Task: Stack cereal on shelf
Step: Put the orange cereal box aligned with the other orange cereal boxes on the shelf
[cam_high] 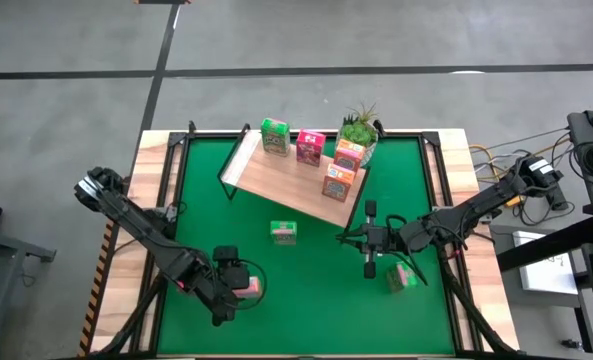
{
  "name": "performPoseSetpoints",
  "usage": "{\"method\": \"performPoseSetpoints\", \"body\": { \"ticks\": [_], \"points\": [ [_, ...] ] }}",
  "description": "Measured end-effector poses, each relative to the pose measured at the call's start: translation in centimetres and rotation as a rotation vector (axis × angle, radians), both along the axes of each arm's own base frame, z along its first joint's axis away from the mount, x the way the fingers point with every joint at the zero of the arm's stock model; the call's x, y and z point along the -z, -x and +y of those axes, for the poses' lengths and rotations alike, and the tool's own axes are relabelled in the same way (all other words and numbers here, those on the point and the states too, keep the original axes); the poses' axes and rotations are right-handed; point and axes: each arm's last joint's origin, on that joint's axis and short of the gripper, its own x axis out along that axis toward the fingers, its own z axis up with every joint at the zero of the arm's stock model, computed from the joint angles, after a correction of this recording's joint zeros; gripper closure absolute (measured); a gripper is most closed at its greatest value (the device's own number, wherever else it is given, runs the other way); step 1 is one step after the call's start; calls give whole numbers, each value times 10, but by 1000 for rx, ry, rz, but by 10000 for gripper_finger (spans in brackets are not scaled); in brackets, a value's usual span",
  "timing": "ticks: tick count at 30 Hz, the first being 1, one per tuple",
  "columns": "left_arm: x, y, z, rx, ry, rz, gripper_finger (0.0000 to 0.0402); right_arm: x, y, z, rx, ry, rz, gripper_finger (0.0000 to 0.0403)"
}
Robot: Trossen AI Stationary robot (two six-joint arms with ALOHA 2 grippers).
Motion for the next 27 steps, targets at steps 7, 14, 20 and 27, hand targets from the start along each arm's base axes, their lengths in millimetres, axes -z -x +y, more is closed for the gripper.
{"method": "performPoseSetpoints", "body": {
  "ticks": [7, 14, 20, 27],
  "points": [
    [-1, 0, 0, -1, 4, -4, 171, 0, 0, 0, 1, -4, 0, 394],
    [-1, 0, 0, -1, 5, -5, 219, 0, 0, 0, 1, -5, 0, 394],
    [-1, 0, 0, 3, 3, -5, 238, 0, 0, 0, 1, -5, 1, 394],
    [-14, -2, 0, 56, -25, -47, 244, 0, 0, 0, 1, -5, 1, 394]
  ]
}}
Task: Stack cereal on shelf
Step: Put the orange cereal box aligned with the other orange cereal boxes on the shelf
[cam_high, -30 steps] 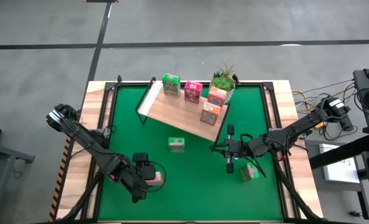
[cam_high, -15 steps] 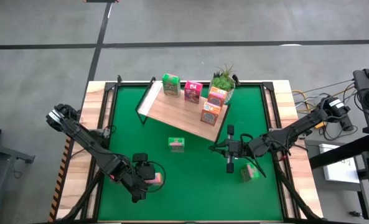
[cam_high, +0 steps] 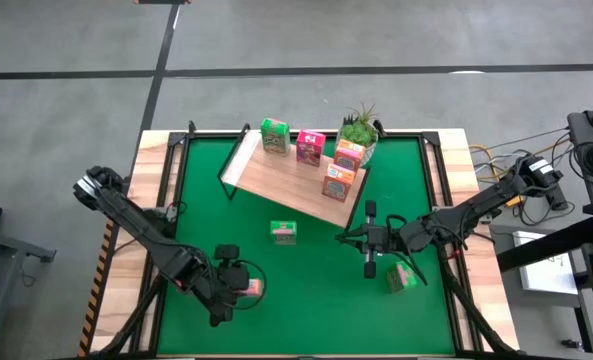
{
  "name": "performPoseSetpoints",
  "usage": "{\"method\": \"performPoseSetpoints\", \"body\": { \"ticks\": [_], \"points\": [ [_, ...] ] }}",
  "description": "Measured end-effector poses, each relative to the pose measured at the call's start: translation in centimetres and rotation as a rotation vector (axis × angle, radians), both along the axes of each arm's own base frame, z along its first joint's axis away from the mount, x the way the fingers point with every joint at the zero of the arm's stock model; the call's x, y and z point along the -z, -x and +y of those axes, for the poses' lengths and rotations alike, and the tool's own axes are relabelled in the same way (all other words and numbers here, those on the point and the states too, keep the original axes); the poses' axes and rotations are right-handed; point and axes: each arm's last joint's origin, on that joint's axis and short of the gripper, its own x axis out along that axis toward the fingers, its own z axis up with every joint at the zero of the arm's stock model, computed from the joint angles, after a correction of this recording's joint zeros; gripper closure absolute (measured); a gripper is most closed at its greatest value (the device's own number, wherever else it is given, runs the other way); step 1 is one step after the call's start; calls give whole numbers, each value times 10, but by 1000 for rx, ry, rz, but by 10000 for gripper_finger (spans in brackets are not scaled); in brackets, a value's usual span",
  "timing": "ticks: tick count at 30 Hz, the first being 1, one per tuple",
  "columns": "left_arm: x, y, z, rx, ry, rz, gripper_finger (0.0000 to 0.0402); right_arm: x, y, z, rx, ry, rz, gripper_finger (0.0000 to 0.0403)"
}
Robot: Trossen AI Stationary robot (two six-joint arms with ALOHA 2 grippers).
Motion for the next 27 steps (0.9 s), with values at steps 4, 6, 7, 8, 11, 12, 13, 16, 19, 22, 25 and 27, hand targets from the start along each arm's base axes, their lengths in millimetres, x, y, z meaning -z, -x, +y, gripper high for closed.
{"method": "performPoseSetpoints", "body": {
  "ticks": [4, 6, 7, 8, 11, 12, 13, 16, 19, 22, 25, 27],
  "points": [
    [-22, -6, 1, 75, -40, -41, 244, -3, 3, 0, -4, 0, -8, 394],
    [-35, -11, 2, 112, -58, -68, 244, -6, 6, 0, -12, 6, -15, 394],
    [-43, -13, 3, 131, -67, -86, 244, -7, 8, 0, -17, 8, -13, 394],
    [-51, -16, 5, 150, -79, -103, 244, -9, 10, 0, -21, 9, -15, 394],
    [-73, -22, 12, 207, -134, -146, 244, -14, 16, -1, -29, 5, -20, 394],
    [-79, -24, 15, 223, -151, -155, 244, -15, 18, -1, -31, 4, -23, 394],
    [-86, -26, 19, 237, -170, -159, 244, -16, 18, -2, -31, 4, -23, 394],
    [-104, -32, 34, 259, -220, -176, 244, -17, 20, -2, -34, 7, -17, 394],
    [-118, -37, 50, 275, -275, -178, 244, -17, 21, -2, -35, 20, -11, 394],
    [-126, -44, 68, 283, -329, -194, 244, -16, 21, -2, -36, 29, -5, 394],
    [-129, -52, 87, 275, -380, -197, 244, -16, 21, -2, -36, 31, -4, 394],
    [-131, -58, 100, 260, -409, -209, 244, -16, 21, -2, -36, 32, -4, 394]
  ]
}}
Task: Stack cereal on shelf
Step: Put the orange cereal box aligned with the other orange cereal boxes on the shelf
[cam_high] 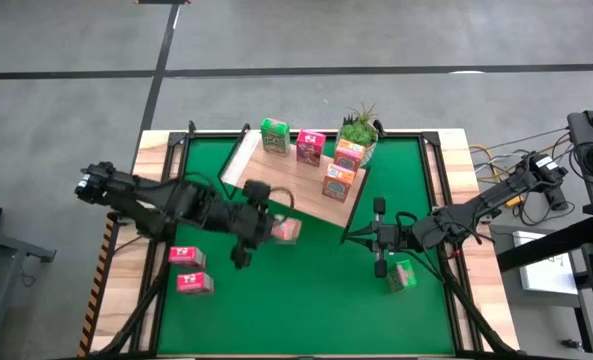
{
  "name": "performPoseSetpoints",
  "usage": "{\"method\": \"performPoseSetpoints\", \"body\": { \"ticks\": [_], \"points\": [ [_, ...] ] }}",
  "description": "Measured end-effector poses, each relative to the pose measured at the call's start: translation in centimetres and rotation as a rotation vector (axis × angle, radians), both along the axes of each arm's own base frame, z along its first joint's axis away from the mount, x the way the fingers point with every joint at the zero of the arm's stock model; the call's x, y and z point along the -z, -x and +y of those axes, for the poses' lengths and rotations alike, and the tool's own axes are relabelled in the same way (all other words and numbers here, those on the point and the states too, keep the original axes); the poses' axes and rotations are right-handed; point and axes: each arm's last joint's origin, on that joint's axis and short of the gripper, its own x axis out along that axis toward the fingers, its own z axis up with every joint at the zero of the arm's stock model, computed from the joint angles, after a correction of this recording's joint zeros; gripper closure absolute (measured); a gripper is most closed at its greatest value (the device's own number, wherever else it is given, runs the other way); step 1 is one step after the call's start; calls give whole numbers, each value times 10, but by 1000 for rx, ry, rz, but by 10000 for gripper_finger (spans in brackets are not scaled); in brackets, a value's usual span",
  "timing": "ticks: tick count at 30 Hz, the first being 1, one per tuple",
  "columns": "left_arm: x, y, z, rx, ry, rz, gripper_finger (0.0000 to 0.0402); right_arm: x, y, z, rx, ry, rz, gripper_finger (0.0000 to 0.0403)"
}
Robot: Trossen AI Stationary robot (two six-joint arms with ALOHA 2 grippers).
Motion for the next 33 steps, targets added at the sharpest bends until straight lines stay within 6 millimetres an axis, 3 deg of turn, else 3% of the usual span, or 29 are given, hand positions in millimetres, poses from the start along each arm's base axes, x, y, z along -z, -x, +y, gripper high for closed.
{"method": "performPoseSetpoints", "body": {
  "ticks": [5, 16, 33],
  "points": [
    [-4, -11, 28, -4, -24, -48, 244, 0, 0, 0, -1, 5, 0, 394],
    [-6, -24, 78, 37, 105, -92, 244, 0, 0, 0, 2, 1, 0, 394],
    [18, -51, 95, 48, 107, -49, 244, 1, 0, 0, 5, -14, 10, 394]
  ]
}}
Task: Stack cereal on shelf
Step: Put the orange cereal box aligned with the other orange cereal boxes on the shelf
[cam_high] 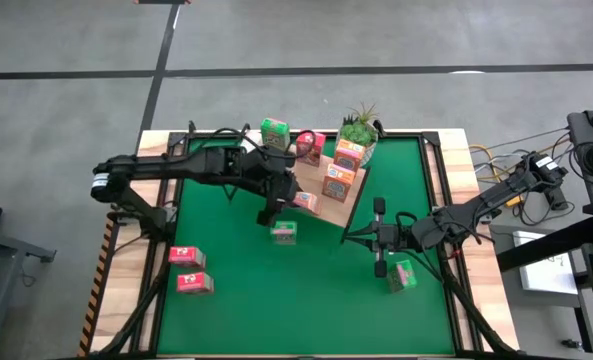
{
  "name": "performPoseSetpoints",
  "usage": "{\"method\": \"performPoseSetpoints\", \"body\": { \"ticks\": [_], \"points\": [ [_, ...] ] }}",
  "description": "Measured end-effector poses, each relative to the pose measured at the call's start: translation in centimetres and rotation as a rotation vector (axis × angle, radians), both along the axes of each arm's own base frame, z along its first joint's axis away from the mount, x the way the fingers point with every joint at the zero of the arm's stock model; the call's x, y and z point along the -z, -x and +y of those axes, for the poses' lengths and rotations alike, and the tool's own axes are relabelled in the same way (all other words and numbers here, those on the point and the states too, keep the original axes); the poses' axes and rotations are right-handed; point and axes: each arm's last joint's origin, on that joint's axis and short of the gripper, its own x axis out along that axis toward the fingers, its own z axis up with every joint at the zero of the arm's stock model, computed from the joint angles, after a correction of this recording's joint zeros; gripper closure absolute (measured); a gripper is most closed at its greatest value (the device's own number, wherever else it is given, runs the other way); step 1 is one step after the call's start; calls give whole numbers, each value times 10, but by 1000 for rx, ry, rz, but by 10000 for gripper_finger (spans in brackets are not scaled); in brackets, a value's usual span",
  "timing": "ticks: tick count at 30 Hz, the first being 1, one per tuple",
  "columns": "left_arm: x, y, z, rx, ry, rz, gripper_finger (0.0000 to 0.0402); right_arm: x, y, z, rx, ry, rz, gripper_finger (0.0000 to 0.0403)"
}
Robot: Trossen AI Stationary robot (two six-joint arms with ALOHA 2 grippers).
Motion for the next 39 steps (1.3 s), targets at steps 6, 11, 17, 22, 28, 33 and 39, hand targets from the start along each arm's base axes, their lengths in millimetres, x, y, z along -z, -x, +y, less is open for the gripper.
{"method": "performPoseSetpoints", "body": {
  "ticks": [6, 11, 17, 22, 28, 33, 39],
  "points": [
    [2, -5, 1, 10, -13, -12, 244, 1, 0, 0, 0, 3, 9, 394],
    [2, -7, 1, 19, -29, -29, 244, 1, 0, 0, 0, 3, 10, 394],
    [0, -8, 2, 25, -41, -50, 243, 1, 0, 0, 0, 4, 10, 394],
    [0, -8, 3, 17, -35, -51, 231, 1, 0, 0, 0, 5, 10, 394],
    [-1, -9, 6, -1, -25, -63, 209, 1, 0, 0, 0, 5, 10, 394],
    [-1, -9, 7, -2, -28, -71, 200, 1, 0, 0, 0, 5, 10, 394],
    [-1, -9, 8, 5, -38, -71, 200, 1, 0, 0, 0, 5, 10, 394]
  ]
}}
